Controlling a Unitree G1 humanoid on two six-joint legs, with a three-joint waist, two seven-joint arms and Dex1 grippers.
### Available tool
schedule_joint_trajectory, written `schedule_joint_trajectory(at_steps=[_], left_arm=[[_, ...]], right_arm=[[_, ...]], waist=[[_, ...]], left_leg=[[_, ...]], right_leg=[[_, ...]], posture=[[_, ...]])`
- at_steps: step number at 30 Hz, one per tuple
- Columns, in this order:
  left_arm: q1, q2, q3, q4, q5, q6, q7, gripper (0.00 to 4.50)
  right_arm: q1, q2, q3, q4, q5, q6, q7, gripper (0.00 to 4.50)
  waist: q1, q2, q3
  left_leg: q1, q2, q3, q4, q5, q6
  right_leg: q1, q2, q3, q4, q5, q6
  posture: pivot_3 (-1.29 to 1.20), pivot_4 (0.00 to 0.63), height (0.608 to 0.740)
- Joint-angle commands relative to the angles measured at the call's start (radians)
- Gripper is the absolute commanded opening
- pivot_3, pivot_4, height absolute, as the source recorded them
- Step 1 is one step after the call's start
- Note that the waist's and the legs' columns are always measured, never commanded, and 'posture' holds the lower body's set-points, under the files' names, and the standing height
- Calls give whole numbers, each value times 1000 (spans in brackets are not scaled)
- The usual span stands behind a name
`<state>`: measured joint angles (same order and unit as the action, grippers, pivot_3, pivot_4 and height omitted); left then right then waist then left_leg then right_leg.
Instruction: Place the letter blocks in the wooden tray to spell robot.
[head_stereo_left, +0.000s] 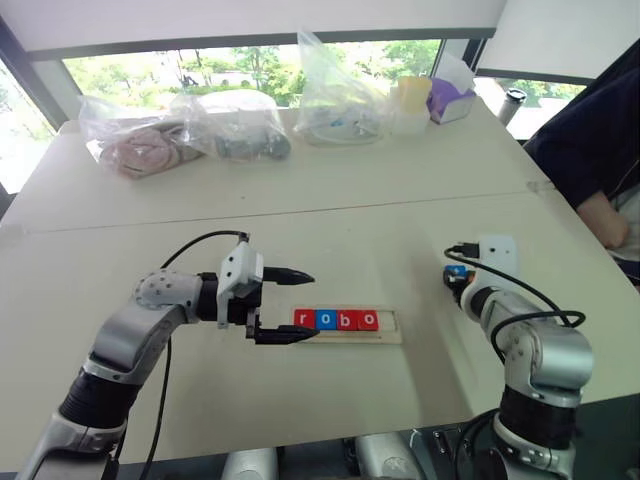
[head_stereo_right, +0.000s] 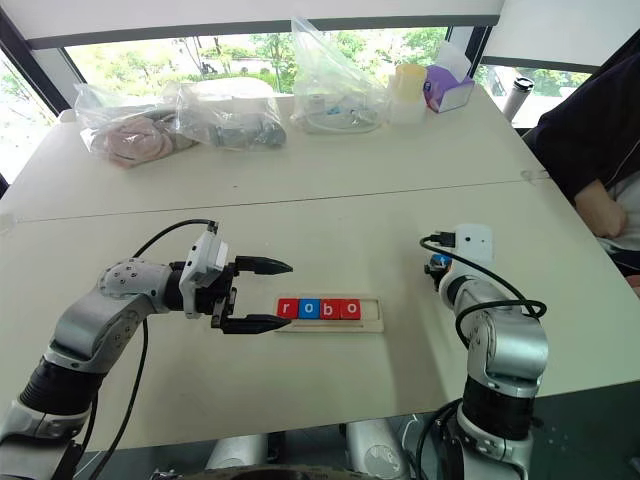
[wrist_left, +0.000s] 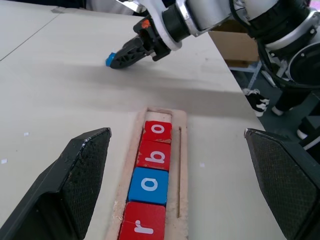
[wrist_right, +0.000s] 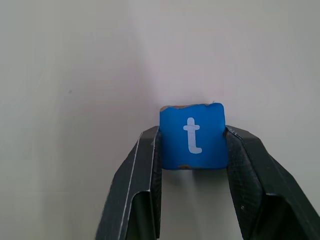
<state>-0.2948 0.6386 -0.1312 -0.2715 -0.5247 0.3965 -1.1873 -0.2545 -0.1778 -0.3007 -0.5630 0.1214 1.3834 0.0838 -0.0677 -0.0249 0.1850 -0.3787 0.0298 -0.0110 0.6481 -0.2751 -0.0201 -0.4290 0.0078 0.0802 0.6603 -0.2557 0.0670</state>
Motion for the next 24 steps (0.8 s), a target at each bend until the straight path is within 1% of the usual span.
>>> schedule_joint_trajectory(at_steps=[1, 3, 5, 8, 12, 14, 16, 18, 19, 20, 22, 24], left_arm=[[-2, 1, 13, -22, -4, -18, -2, 4500], [-1, 1, 13, -19, -3, -21, -4, 4500], [-1, -1, 12, -16, -2, -22, -6, 4500], [1, -4, 10, -15, -3, -24, -6, 4500], [1, -6, 9, -14, -3, -26, -9, 4500], [-1, -7, 8, -13, -2, -26, -9, 4500], [-2, -7, 8, -12, -1, -25, -9, 4500], [-2, -7, 9, -12, -1, -25, -9, 4500], [-2, -6, 10, -11, -1, -25, -9, 4500], [-3, -6, 10, -10, 0, -25, -9, 4500], [-4, -6, 9, -10, 1, -25, -9, 4500], [-8, -7, 8, -9, 1, -23, -9, 4500]], right_arm=[[52, 8, 18, -187, 47, 172, 33, 1166], [102, 4, 33, -278, 69, 222, 47, 1166], [177, 19, 42, -359, 94, 231, 53, 1166], [226, 41, 37, -403, 107, 231, 46, 1166], [244, 63, 45, -418, 120, 231, 34, 1166], [242, 63, 50, -417, 124, 231, 34, 2234], [235, 40, 46, -410, 141, 231, 55, 3087], [220, -55, 51, -401, 187, 231, 121, 4165], [202, -146, 63, -397, 216, 231, 176, 4465], [183, -231, 70, -388, 243, 231, 229, 4465], [163, -435, 80, -325, 284, 157, 353, 4465], [173, -630, 116, -249, 288, -11, 487, 4465]], waist=[[0, 0, 0], [0, 0, 0], [0, 0, 0], [0, 0, 0], [-1, 0, 0], [-1, 0, 0], [-1, 0, 0], [-1, 0, 0], [-1, 0, 0], [-1, 1, 1], [-1, 1, 1], [1, 0, 1]], left_leg=[[0, 0, 0, 0, 0, 0], [0, 0, 0, 0, 0, 0], [0, 0, 0, 0, 0, 0], [0, 0, 0, 0, 0, 0], [1, 0, 1, 0, 0, 0], [1, 0, 1, 0, 0, 0], [1, 0, 1, 0, 0, 0], [0, 0, 1, 0, 0, 0], [0, 0, 1, 0, 0, 0], [0, 0, 2, 0, 0, 0], [-1, 0, 2, 1, 0, 0], [-1, -1, 3, 1, 0, 0]], right_leg=[[0, 0, 0, 0, 0, 0], [0, 0, 0, 0, 0, 0], [0, 0, 0, 0, -1, 0], [0, 0, 0, 0, -4, 2], [0, -1, 1, -1, -5, 1], [0, -1, 1, -1, -5, 1], [0, -1, 1, -1, -5, 1], [0, -1, 1, -1, -5, 1], [0, -1, 1, -2, -5, 1], [0, -1, 1, -3, -5, 1], [1, -2, 1, -5, -5, 1], [2, -2, 1, -8, -5, 1]], posture=[[0, 150, 740], [0, 150, 740], [0, 150, 740], [0, 150, 740], [0, 150, 740], [0, 150, 740], [0, 150, 740], [0, 150, 740], [0, 150, 740], [0, 150, 740], [0, 150, 740], [0, 150, 740]])
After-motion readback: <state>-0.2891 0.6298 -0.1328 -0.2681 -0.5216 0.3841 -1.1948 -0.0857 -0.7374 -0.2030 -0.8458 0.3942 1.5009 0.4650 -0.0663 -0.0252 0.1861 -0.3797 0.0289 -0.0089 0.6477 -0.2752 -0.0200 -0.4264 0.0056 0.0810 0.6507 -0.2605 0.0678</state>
